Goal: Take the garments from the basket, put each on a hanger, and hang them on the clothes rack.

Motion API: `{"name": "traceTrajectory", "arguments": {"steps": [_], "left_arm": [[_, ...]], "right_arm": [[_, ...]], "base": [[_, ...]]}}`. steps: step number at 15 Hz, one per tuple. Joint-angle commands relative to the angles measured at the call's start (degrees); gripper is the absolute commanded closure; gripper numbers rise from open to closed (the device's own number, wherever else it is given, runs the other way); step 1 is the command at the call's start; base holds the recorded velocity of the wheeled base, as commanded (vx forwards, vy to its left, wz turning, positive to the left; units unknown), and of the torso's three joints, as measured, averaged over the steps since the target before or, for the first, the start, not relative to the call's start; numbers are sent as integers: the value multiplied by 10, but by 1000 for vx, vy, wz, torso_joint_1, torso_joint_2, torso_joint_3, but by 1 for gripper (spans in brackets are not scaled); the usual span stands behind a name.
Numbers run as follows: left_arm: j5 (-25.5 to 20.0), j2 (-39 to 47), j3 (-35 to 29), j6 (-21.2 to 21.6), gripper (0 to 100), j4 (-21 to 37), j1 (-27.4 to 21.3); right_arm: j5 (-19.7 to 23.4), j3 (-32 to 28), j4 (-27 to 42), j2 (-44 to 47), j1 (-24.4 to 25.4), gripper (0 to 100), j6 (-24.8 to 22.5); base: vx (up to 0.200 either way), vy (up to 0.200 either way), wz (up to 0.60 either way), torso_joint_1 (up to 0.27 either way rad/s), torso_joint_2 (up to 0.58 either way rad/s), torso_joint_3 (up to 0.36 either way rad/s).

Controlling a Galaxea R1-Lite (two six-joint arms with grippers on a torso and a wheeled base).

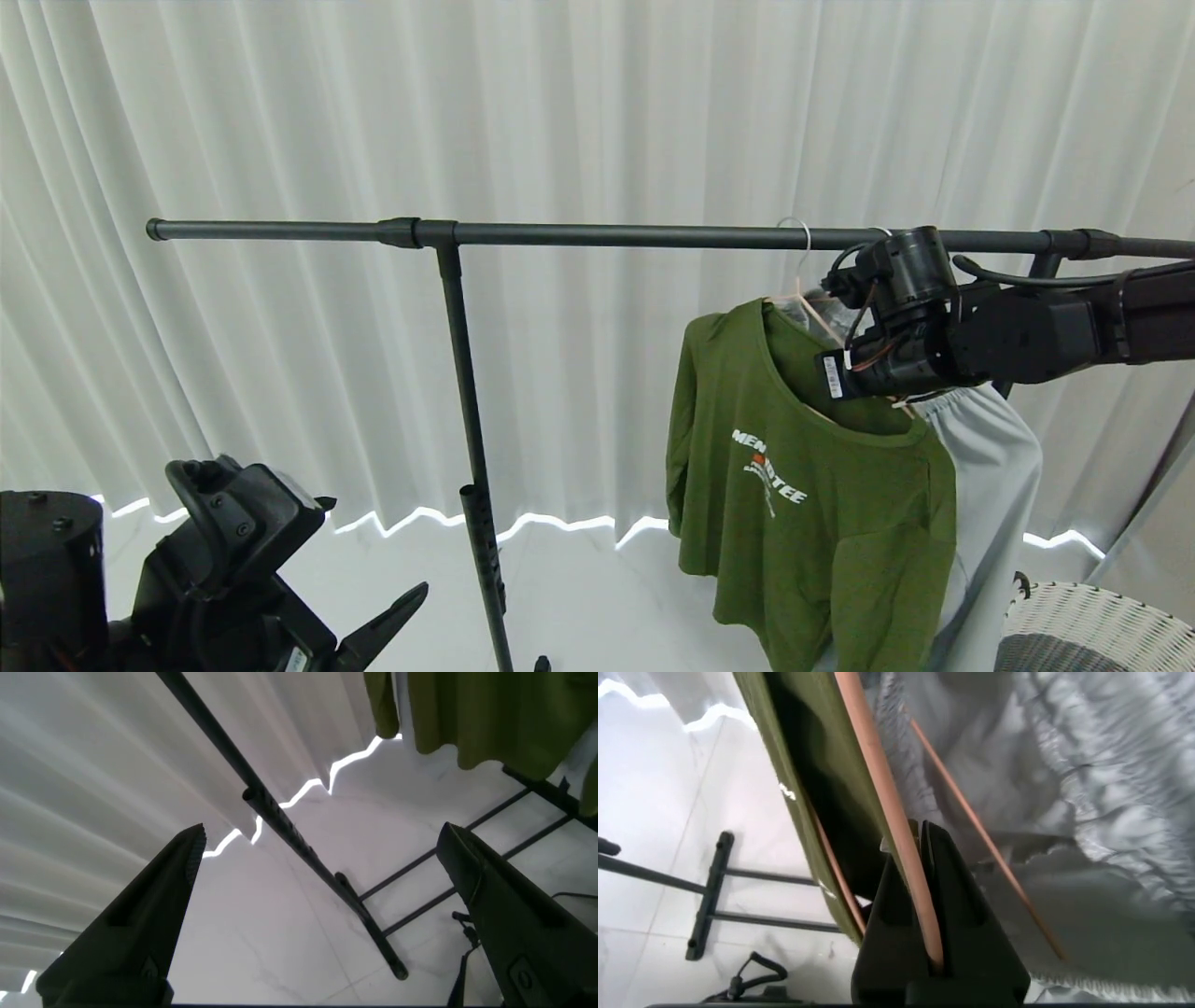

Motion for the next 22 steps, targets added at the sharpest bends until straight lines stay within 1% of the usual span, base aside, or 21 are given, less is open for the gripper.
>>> {"name": "traceTrajectory", "arguments": {"steps": [1, 2, 3, 6, 7, 10, 13, 15, 16, 17, 19, 21, 22], "left_arm": [[0, 1, -1, 0, 0, 0, 0], [0, 1, -1, 0, 0, 0, 0], [0, 1, -1, 0, 0, 0, 0], [1, 1, -1, -1, 0, 0, 1], [1, 1, 0, -1, 0, 0, 2], [1, 2, 2, -5, 0, 0, 8], [3, 3, 2, -4, 0, 0, 24], [12, 3, 3, -1, 0, 1, 52], [15, 4, 5, -1, 0, 1, 59], [15, -1, 12, -2, 0, 1, 79], [20, -16, 23, -2, 0, 1, 110], [30, -33, 33, -2, 0, 1, 142], [30, -37, 34, -2, 0, 0, 149]], "right_arm": [[0, 0, 1, -1, 3, 100, 0], [-1, 0, 1, -4, 4, 100, 0], [0, 0, 1, -11, 9, 0, 1], [0, 4, -3, -39, 20, 0, 6], [0, 5, -2, -62, 24, 0, 11], [1, 41, -2, -135, 30, 0, 29], [0, 103, -5, -220, 29, 0, 34], [-2, 163, -14, -290, 27, 0, 28], [-2, 181, -24, -310, 26, 0, 27], [0, 221, -48, -354, 16, 0, 22], [1, 278, -65, -411, -13, 0, -1], [3, 331, -66, -457, -54, 0, -39], [3, 343, -66, -467, -62, 0, -46]], "base": [[0, 0, 0, 0, 0, 0], [0, 0, 0, 0, 0, 0], [0, 0, 0, 0, 0, 0], [0, 0, 0, 0, 0, 0], [0, 0, 0, 0, 0, 0], [0, 0, 0, 0, 0, 0], [0, 0, 0, 0, 0, 0], [0, 0, 0, 0, 0, 0], [0, 0, 0, 0, 0, 0], [0, 0, 0, 0, 0, 0], [0, 0, 0, 0, 0, 0], [-200, 0, 0, 7, 2, 5], [-200, 0, 0, 17, 2, 2]]}}
